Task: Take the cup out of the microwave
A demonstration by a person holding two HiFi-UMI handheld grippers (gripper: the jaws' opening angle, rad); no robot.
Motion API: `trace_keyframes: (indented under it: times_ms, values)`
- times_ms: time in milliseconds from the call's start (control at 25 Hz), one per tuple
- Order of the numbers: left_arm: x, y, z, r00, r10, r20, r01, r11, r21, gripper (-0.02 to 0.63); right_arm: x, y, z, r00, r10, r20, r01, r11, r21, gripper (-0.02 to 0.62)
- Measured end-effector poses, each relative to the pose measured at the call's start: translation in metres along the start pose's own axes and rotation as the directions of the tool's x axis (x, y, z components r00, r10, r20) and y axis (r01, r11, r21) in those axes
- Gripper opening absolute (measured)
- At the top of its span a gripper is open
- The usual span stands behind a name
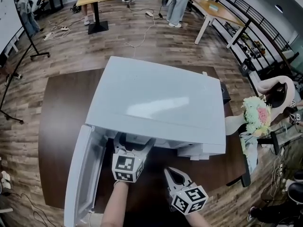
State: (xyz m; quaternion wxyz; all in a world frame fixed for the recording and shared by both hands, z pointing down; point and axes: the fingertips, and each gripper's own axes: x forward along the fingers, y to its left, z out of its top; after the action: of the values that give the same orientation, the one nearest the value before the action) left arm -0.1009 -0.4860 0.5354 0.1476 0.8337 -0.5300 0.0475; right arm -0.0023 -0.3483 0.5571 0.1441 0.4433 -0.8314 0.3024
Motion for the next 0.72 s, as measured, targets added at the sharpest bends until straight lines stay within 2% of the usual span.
trace_keyframes:
  times_ms: [480,720]
  values:
    - [0.037,0.007,0.000,1.000,-0.007,-0.001,0.007,0.996,0.089,0.456,0.009,-0.007,0.000,1.000,-0.017,-0.015,0.017,1.000,0.002,-0.005]
    - [0.044,0.009,0.001,0.999,0.033,-0.013,-0.030,0.988,0.153,0.456,0.008,-0.007,-0.001,1.000,-0.020,-0.024,0.020,1.000,0.011,-0.005]
